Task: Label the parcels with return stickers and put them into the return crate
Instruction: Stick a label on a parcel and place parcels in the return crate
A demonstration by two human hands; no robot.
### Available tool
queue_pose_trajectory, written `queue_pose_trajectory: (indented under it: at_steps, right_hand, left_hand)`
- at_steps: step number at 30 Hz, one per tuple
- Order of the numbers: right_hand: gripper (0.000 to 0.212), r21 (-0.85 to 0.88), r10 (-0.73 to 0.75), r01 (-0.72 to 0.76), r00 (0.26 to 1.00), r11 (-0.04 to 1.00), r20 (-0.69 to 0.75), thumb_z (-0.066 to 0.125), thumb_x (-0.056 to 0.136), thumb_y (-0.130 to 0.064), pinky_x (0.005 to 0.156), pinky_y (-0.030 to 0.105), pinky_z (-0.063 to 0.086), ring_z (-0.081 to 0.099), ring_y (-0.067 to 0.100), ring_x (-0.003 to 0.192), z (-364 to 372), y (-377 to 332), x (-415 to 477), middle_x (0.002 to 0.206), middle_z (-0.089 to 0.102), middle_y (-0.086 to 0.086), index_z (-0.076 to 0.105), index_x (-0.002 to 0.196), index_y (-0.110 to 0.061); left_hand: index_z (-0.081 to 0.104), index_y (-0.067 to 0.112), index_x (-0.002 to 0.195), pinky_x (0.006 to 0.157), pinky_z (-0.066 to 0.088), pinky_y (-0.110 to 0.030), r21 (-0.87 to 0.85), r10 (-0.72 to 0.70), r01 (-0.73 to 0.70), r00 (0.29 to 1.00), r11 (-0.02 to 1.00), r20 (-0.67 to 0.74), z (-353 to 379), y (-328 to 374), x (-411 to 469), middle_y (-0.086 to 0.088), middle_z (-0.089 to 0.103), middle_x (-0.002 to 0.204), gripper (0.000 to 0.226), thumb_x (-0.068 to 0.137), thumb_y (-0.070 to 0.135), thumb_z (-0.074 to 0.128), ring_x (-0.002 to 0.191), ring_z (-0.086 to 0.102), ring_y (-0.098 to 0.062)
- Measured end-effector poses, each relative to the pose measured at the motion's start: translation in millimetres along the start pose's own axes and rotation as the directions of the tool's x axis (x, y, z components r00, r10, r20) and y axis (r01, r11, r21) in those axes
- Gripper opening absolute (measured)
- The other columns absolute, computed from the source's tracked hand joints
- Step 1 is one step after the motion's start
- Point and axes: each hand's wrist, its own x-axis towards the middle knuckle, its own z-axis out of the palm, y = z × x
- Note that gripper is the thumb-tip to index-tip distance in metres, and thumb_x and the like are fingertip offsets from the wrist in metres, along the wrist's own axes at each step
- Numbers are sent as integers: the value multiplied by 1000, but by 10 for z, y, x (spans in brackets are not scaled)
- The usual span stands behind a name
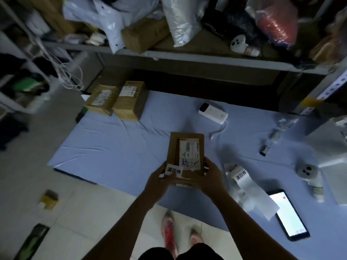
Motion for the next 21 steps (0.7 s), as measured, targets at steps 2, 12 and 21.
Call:
queue_pose_trajectory:
  at_steps: [2,12,21]
  right_hand:
    - [59,-1,-45,45,997,999,62,84,60,-60,81,33,62,70,3,94,255,-208,-23,105,73,-20,62,114,-49]
    - [71,-121,-253,303,915,945,315,77,65,-67,86,32,58,65,4,105,2238,-1037,-468,117,68,-17,59,128,-38]
    - [60,-184,-289,397,855,899,430,87,68,-49,79,17,50,63,-1,100,4637,-1750,-886,109,70,-18,64,122,-38]
  left_hand:
    - [59,46,122,78,54,-11,1,11,-11,997,1000,-71,-299,1,-162,28,73,101,38,96,19,68,98,66,10]
    - [53,36,141,70,50,-8,-161,-54,-43,834,986,-550,-1922,-705,-958,5,69,120,46,99,23,64,99,66,2]
    - [47,46,144,85,51,-19,-308,-131,-80,785,948,-605,-4115,-1813,-1253,6,63,128,52,97,36,65,110,62,-5]
